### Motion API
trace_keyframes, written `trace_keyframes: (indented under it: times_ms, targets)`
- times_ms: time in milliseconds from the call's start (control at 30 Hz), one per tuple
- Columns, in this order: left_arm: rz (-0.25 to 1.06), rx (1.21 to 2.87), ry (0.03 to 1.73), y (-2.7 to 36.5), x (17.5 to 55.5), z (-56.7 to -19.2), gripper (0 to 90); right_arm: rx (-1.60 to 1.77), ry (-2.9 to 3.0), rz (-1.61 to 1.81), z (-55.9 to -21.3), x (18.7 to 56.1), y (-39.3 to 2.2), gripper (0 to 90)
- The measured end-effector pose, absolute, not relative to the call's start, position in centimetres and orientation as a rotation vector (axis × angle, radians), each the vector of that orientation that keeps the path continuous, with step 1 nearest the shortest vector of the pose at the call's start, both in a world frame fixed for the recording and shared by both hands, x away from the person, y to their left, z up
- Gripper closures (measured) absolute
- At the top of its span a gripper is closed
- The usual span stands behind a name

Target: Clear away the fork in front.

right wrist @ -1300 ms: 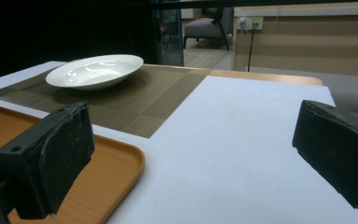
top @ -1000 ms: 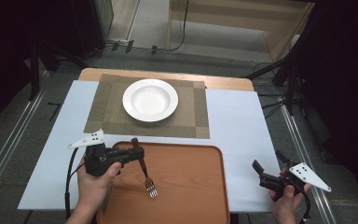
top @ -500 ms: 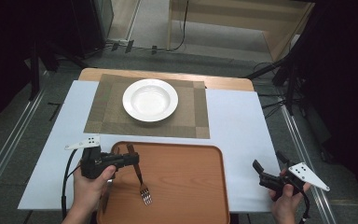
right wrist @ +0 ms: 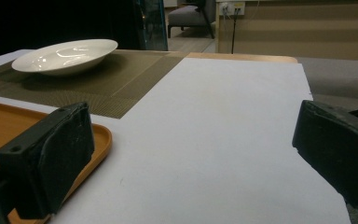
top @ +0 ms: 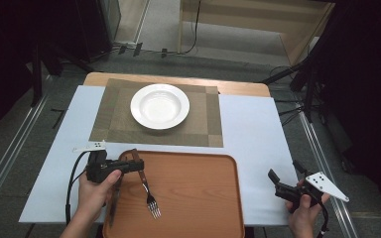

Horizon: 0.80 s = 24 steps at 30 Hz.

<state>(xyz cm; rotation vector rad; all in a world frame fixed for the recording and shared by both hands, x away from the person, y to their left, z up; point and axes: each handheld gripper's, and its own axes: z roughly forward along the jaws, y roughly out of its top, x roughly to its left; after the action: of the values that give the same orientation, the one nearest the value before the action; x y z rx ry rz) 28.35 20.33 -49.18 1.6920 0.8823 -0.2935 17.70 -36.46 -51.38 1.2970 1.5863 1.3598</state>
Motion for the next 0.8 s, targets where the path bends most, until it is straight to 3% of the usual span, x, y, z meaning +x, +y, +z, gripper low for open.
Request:
trace_keyframes:
  times_ms: [267,800]
  targets:
    - [-0.173,1.791,0.949,20.3,29.0,-50.1,65.6,1.303,1.588,1.360,-51.5,17.8,-36.5,0.0]
    - [-0.082,1.977,0.997,18.9,29.2,-50.8,55.2,1.312,1.593,1.367,-51.7,17.9,-36.5,0.0]
